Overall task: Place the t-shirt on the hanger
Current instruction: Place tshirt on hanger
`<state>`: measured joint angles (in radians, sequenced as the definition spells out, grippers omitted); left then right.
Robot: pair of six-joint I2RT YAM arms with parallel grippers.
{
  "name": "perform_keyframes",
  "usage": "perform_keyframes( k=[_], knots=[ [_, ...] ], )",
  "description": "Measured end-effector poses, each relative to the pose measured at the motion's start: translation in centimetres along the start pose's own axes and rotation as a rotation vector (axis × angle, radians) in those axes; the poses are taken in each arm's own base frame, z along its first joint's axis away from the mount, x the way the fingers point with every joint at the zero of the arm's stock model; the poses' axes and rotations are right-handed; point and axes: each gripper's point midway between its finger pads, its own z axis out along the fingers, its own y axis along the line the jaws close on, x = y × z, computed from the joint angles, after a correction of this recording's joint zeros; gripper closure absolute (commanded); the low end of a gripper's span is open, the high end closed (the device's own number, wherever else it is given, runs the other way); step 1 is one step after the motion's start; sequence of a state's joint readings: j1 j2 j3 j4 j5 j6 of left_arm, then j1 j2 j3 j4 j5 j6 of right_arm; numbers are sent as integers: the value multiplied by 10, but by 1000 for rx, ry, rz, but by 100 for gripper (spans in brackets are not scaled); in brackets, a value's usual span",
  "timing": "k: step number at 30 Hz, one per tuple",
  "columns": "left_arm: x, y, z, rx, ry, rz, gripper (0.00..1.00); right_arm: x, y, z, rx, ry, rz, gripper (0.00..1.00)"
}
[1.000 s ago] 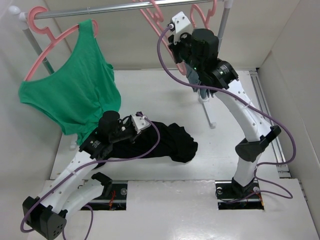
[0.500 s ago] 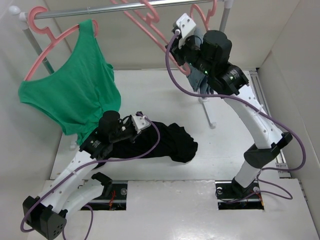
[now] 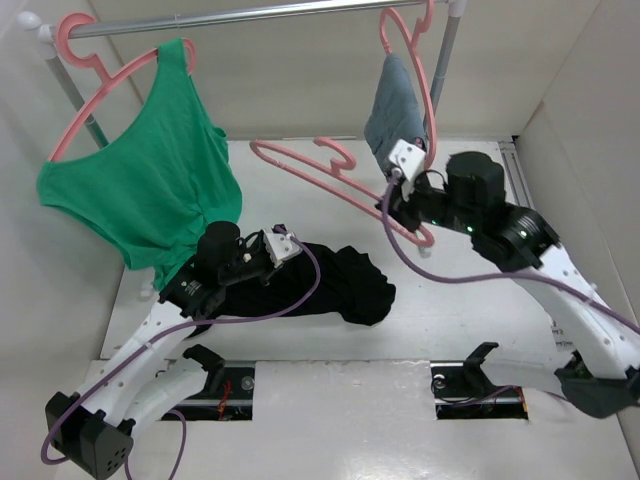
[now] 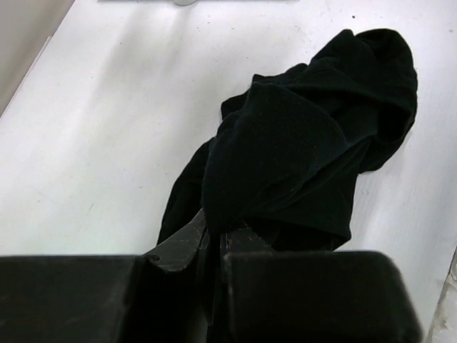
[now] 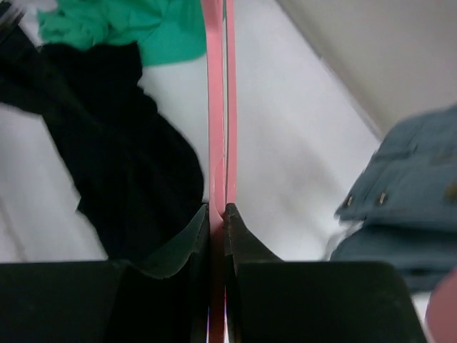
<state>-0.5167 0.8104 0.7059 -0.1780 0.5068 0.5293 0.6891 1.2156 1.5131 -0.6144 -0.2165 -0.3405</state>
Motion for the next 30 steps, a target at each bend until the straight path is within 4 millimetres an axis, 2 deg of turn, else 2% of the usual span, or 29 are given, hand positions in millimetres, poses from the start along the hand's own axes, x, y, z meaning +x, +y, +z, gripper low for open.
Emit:
perform_keyframes(
  k=[4, 8, 12, 16, 19, 26, 30],
  knots=[
    [4, 2, 3, -2, 17, 6, 100, 19, 21, -54, -9, 48, 68, 100],
    [19, 8, 13, -8, 76, -17, 100, 32, 41, -107, -13, 77, 155, 100],
    [26, 22, 20, -51, 125, -29, 100, 63, 65, -147, -38, 185, 266, 100],
    [23, 38, 27, -92, 146, -27, 100, 85, 80, -163, -65, 281, 342, 100],
    [24, 42, 31, -101, 155, -27, 100, 95, 91, -169, -84, 341, 408, 100],
    [24, 41, 32, -96, 154, -25, 100, 90, 97, -182, -77, 329, 481, 100],
    [22, 39, 33, -82, 146, -23, 100, 92, 98, -182, -77, 334, 492, 100]
  ],
)
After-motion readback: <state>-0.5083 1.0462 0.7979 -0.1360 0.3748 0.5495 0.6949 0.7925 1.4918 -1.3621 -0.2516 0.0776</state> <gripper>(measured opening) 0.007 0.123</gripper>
